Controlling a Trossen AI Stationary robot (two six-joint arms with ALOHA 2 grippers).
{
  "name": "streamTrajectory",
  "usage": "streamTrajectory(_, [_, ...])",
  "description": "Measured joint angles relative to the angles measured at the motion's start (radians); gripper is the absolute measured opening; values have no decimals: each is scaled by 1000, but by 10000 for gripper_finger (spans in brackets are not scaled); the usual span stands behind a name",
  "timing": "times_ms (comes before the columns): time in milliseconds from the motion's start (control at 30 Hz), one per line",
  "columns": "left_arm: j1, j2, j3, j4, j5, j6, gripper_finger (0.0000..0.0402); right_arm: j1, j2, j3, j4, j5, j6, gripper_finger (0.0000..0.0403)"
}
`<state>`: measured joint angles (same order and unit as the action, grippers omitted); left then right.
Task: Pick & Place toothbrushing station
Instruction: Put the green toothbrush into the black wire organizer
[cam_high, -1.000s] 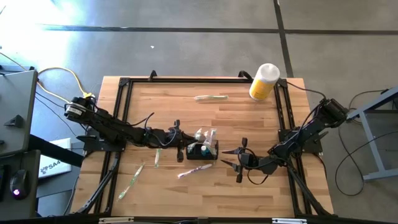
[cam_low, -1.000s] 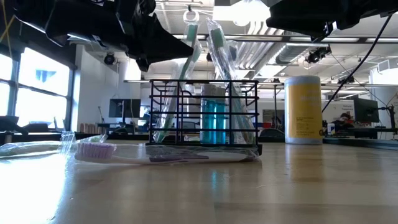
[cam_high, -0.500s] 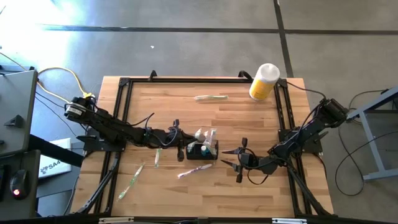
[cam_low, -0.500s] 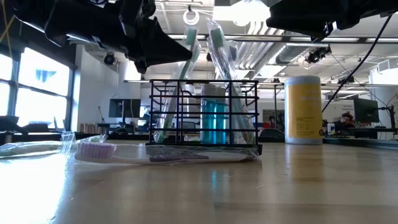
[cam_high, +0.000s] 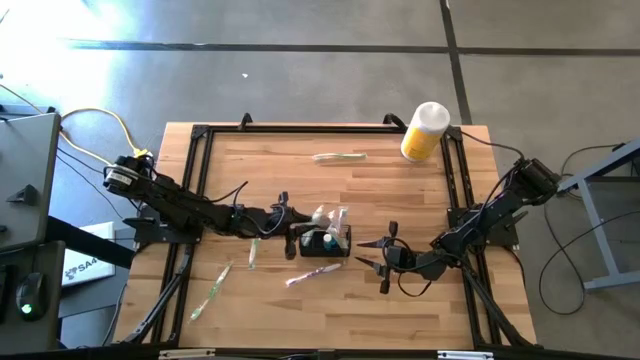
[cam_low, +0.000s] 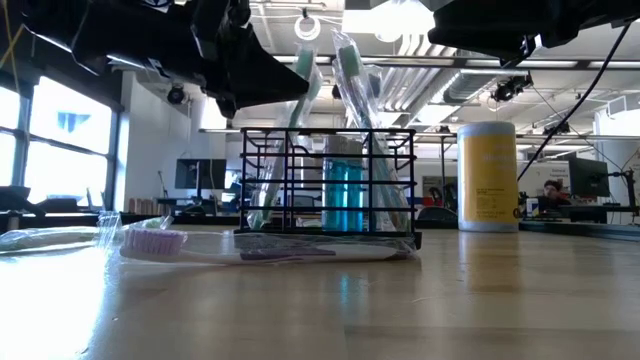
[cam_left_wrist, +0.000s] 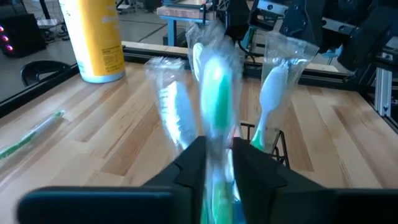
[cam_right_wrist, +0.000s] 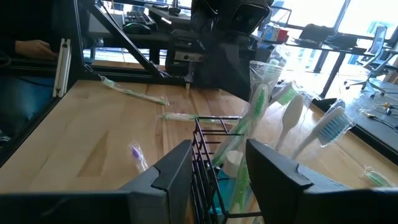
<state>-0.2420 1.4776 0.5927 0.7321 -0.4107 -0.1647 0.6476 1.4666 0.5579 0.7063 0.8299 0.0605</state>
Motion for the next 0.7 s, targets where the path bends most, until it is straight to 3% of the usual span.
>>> streamTrajectory(233, [0, 0, 0, 19, 0, 4, 131, 0, 0, 0, 0, 0, 0, 144])
streamTrajectory(700, [0, -113, 2, 7, 0, 63, 133, 0, 0, 0, -1, 0, 0, 144])
